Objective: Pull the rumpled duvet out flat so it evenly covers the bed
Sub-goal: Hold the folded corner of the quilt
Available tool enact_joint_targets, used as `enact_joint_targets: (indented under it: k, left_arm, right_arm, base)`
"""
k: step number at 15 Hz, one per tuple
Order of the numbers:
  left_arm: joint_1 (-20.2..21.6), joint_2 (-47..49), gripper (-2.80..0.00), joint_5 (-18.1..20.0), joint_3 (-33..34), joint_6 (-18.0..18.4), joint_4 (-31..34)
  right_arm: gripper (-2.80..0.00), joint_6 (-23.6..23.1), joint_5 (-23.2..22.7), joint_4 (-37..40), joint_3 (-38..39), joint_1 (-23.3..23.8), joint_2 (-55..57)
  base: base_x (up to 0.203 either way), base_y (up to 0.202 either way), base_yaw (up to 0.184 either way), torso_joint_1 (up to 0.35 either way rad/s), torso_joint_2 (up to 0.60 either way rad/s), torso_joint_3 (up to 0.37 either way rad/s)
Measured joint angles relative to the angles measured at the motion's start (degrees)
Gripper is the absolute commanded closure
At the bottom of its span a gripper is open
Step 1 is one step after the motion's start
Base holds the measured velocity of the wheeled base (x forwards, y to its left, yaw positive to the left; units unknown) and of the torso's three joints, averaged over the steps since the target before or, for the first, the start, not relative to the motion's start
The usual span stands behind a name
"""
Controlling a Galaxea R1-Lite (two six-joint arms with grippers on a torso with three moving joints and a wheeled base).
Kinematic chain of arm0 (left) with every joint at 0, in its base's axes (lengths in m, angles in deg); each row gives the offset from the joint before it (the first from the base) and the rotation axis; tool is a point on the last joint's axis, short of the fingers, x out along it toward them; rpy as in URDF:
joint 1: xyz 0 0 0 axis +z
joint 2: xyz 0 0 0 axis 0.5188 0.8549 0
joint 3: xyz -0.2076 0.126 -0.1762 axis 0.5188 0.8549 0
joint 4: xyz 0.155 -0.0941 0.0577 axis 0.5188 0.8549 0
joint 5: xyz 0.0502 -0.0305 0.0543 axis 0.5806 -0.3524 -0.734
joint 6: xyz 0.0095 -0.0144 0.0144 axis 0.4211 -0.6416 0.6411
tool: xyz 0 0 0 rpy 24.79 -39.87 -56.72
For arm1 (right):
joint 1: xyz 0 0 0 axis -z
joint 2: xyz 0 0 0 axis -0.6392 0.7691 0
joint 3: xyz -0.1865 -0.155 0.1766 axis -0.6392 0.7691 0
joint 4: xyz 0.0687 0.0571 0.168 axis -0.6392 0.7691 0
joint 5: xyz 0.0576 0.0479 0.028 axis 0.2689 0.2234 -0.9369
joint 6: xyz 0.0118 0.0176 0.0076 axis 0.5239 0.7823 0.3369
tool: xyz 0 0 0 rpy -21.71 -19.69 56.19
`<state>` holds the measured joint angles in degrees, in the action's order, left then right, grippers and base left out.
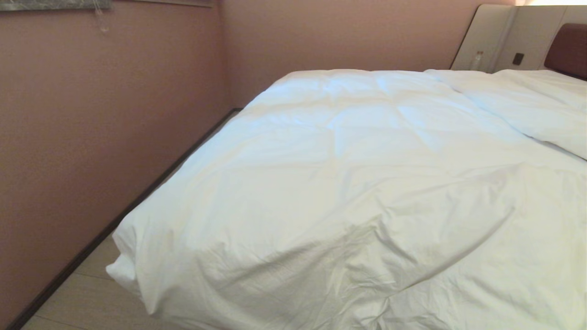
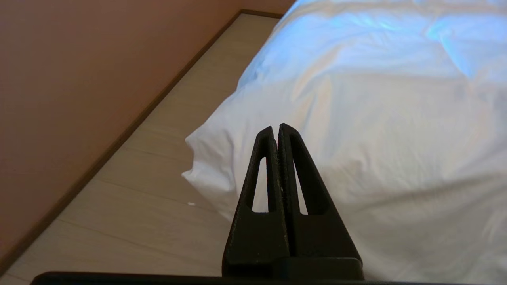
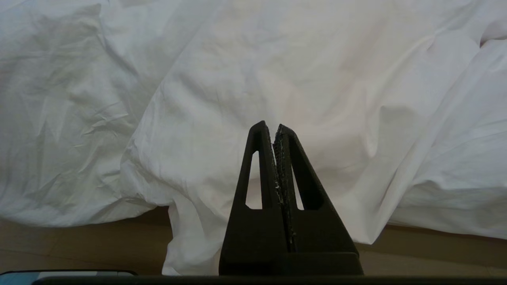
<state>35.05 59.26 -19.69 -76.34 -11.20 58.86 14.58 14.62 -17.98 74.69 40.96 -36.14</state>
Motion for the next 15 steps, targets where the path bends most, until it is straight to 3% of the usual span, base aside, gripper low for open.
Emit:
enact_joint_targets:
  k: [5,8,11,15]
  left_arm:
    - [-3.4,-8.8,0.00,0.3,2.7,7.6,2.9]
    - [-4.3,-14.2,0.00,1.2,7.0,7.7,2.3]
    - [-4.4,-20.1,0.00,4.7,10.6,7.3,2.2]
    - [-4.4,-22.9,0.00,5.0,15.3,4.8,0.7]
  right_arm:
    - [0.00,0.0,0.0,0.0,0.0,0.0,0.0]
    - [0.00,0.0,0.0,0.0,0.0,0.0,0.0]
    - [0.00,0.0,0.0,0.0,0.0,0.0,0.0]
    - [0.00,0.0,0.0,0.0,0.0,0.0,0.0]
  base:
    - [0.000,0.000,0.000,0.000,0.00,0.000]
    - [0.000,0.000,0.000,0.000,0.00,0.000]
    - [0.000,0.000,0.000,0.000,0.00,0.000]
    - [0.000,0.000,0.000,0.000,0.00,0.000]
